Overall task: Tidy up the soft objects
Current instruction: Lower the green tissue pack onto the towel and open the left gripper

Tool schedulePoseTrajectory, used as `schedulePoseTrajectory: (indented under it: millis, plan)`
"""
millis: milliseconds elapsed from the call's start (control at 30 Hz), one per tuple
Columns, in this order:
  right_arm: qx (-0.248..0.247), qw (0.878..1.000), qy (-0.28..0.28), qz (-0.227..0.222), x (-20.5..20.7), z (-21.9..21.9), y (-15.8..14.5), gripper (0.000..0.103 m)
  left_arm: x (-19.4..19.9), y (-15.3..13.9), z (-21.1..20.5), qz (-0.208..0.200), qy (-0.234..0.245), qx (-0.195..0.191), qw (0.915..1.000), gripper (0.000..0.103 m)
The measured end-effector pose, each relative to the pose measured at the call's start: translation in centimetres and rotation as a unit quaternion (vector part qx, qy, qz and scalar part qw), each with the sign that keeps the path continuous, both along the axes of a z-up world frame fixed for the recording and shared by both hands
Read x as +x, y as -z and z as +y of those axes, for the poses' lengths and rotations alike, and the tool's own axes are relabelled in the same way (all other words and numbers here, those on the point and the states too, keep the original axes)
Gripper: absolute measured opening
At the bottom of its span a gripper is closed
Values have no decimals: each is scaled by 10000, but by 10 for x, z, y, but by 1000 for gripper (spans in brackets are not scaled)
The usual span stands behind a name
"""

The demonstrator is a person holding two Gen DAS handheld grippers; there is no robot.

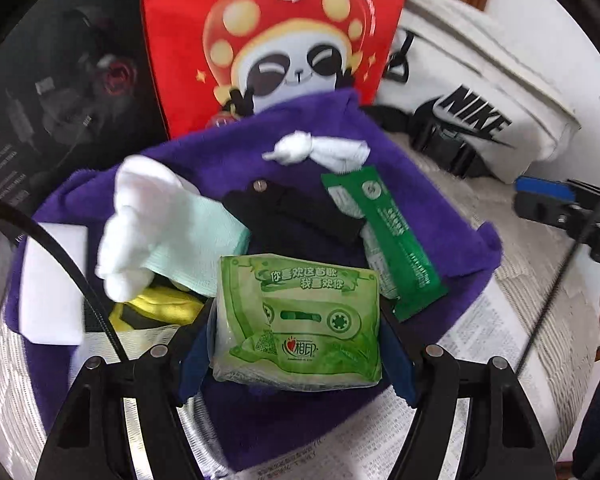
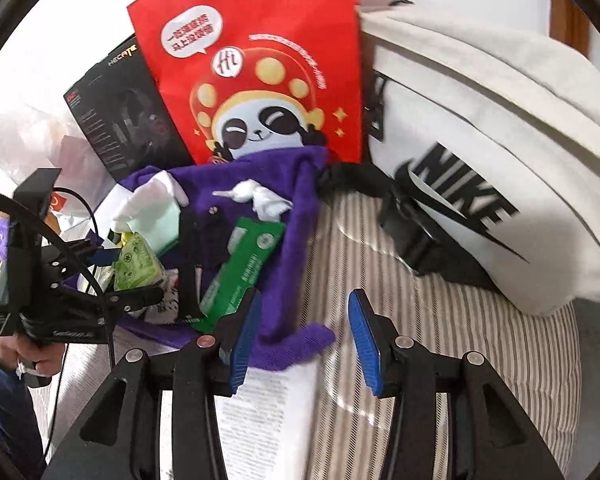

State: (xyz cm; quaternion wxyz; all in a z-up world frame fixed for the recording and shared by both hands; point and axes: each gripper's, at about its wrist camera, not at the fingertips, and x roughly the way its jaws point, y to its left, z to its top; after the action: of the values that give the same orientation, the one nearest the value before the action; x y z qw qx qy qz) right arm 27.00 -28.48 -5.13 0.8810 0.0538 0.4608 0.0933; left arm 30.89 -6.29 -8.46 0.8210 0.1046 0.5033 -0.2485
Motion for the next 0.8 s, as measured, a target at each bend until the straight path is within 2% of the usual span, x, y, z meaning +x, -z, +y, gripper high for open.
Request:
schedulePoseTrajectory:
  millis: [200,367,467,667,800]
  plan:
    - [110,9999,-17,38,-10,-3,5,45,1,16,-12,-9,-12,360,9994,73]
    - [237,9997,-25,32,-17,-1,6,45,2,18,-17,15,54,415,9991,74]
    - [216,9997,-50,56,-23,2,7,45,1,20,-20,8,58,582,9983,76]
    - [224,9995,-55,200,-34,3,9,47,0,15,-21,91,9,596,9982,80]
    - [118,9996,-70,245,-44,6,5,50,-2,4,-12,99,-105,457,9989,84]
